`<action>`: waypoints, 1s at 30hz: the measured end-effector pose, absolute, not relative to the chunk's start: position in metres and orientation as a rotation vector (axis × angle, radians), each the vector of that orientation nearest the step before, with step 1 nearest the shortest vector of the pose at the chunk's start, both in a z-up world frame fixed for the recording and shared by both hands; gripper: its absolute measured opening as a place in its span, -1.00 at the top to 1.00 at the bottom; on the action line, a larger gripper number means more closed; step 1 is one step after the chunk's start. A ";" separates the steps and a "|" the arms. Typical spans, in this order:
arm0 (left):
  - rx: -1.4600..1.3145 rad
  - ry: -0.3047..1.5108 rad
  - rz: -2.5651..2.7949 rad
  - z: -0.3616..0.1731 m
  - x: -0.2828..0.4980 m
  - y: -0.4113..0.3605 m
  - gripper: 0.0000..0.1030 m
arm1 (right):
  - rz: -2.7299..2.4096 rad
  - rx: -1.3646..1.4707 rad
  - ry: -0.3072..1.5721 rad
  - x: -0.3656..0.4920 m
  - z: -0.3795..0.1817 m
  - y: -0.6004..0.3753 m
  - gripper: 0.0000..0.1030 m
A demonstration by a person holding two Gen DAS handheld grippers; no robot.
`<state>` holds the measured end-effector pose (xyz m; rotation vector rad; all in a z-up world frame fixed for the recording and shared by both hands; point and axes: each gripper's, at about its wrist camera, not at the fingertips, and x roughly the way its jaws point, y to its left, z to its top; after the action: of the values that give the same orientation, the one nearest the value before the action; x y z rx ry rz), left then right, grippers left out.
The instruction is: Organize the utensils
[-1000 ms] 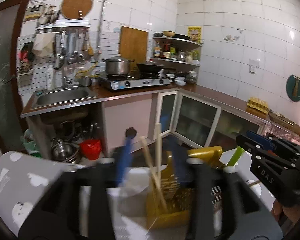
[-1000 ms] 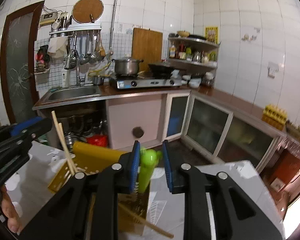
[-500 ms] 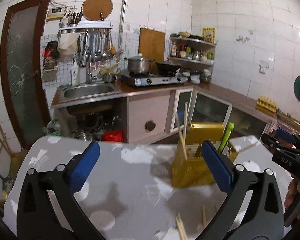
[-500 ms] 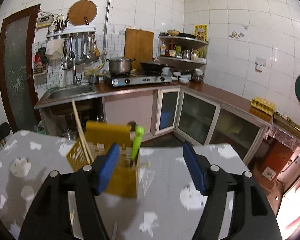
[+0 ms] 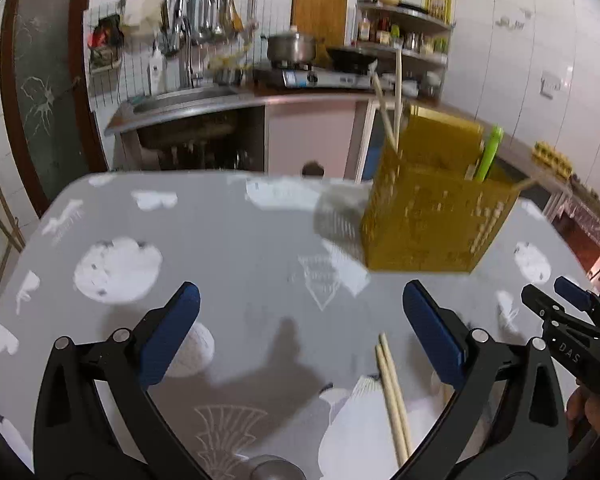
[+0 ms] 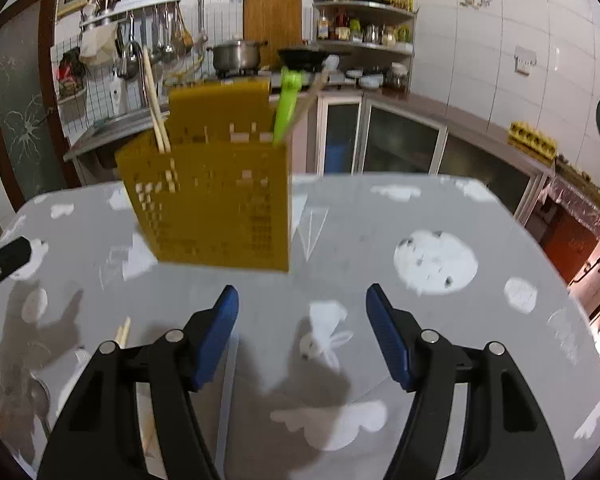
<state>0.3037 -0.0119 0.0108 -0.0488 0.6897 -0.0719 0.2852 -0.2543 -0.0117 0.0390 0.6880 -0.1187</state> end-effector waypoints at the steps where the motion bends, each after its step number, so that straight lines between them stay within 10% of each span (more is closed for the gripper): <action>1: -0.052 0.707 -0.072 0.005 0.305 -0.013 -0.90 | -0.118 0.042 0.700 0.286 -0.017 -0.254 -0.27; 14: -0.059 0.855 -0.075 -0.040 0.317 -0.029 -0.90 | -0.082 0.002 0.845 0.299 -0.060 -0.224 -0.25; 30: 0.014 0.921 -0.110 -0.061 0.318 -0.048 -0.90 | -0.005 0.026 0.870 0.303 -0.066 -0.225 0.80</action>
<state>0.3175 -0.0480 -0.0608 0.0142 0.9205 -0.1098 0.3034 -0.2253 -0.0665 0.0256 0.8696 -0.0055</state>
